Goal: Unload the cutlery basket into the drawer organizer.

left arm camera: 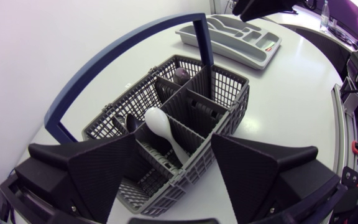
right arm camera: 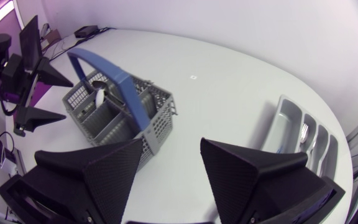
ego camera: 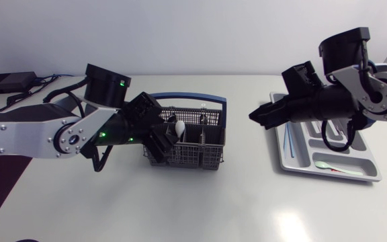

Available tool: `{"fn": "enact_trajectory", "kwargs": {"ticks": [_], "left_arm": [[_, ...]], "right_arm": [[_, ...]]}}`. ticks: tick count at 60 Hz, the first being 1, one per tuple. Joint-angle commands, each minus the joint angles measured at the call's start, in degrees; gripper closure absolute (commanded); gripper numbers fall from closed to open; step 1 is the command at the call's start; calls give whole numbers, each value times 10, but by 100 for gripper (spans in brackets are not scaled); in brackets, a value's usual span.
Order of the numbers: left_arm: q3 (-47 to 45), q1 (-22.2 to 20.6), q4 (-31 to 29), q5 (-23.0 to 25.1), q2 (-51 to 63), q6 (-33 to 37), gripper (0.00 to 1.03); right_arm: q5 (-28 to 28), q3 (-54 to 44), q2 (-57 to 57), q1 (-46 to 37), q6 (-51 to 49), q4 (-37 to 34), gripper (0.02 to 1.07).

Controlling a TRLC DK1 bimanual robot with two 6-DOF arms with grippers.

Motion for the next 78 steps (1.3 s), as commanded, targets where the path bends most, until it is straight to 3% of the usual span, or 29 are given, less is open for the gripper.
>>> {"fn": "enact_trajectory", "kwargs": {"ticks": [1,14,25,53,78], "left_arm": [[3,-5,19,-5,16,7,18],[-3,6,25,-8,18,12,18],[-17,21,26,-8,0,15,18],[-44,39,40,-7,-4,27,18],[-69,53,50,-5,-12,36,17]], "right_arm": [[-8,-25,-16,24,24,1,38],[-3,-34,-32,108,49,29,38],[48,-23,-5,188,51,62,38],[81,61,158,250,104,124,38],[146,105,245,283,113,169,39]]}}
